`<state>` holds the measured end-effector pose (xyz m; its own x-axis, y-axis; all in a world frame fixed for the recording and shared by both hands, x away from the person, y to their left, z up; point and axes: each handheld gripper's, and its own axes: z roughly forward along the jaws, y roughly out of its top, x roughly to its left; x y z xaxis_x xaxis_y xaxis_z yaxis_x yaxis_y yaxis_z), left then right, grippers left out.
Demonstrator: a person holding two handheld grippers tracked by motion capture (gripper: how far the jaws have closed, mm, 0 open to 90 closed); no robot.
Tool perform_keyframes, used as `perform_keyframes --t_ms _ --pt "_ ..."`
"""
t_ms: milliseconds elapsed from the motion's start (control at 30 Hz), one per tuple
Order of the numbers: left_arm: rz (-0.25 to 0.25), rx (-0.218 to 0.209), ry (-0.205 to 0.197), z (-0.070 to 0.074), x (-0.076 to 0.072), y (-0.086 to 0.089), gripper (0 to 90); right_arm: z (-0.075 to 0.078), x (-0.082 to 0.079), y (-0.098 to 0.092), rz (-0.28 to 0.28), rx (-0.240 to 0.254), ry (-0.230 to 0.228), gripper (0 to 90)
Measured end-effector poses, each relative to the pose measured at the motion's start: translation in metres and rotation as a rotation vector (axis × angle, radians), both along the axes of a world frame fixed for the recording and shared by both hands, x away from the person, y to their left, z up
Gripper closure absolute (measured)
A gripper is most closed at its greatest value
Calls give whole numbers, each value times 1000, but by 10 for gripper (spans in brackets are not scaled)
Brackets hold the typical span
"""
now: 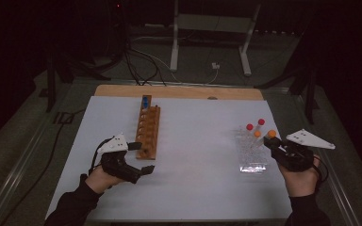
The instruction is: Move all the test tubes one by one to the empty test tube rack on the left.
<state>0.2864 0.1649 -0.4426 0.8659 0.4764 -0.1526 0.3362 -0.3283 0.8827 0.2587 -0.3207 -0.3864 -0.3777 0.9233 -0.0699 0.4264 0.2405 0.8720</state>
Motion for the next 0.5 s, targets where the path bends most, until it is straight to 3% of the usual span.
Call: perform_keyframes --t_ms 500 --pt "-47 4 12 1 -1 -12 14 -18 0 48 167 -8 63 754"
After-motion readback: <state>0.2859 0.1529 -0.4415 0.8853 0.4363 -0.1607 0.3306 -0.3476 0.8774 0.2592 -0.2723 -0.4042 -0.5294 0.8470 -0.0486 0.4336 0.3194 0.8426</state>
